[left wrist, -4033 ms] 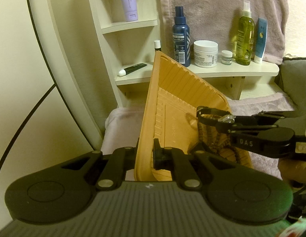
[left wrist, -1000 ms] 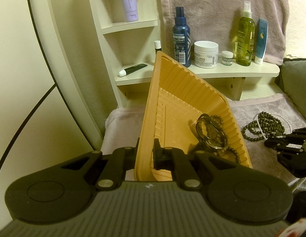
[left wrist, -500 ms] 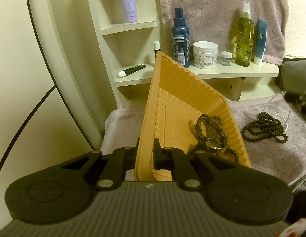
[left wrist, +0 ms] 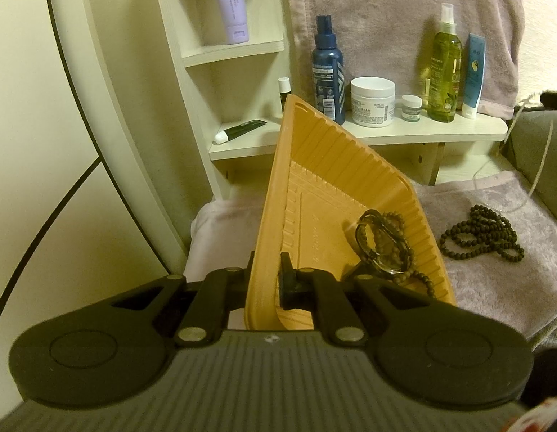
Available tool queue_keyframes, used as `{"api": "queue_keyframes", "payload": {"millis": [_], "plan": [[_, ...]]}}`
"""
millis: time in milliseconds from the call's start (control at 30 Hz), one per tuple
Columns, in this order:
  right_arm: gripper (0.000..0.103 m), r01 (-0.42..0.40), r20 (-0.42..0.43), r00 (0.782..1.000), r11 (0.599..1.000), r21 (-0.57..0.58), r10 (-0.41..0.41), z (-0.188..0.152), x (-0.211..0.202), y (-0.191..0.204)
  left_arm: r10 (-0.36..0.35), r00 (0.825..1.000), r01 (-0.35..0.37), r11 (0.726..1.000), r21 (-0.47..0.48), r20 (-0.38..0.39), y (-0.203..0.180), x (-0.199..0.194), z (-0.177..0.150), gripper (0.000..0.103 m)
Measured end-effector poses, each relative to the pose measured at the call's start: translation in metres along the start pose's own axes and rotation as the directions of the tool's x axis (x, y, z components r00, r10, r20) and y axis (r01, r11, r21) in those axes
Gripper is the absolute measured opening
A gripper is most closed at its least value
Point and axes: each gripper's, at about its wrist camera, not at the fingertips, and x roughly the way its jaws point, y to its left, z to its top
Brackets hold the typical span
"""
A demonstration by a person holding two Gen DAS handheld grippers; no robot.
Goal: Organize jewelry
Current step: 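Carry the pearl necklace into the orange tray and open the right tool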
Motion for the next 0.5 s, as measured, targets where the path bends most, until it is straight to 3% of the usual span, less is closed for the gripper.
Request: {"api": "queue_keyframes", "payload": {"millis": [267,500], "plan": [[0.002,-0.061,0.043,0.997,0.998,-0.008,0.061,0.027,-0.008,0.009,0.000,1.000,0.000,1.000,0.000,0.000,0.000,0.000,0.000,0.008],[0.002,-0.179,0.081,0.981,0.984,0.011,0.177,0.050,-0.012,0.039,-0.001,1.000,0.001,1.000,-0.004,0.000,0.000,-0.001,0.001,0.008]]}}
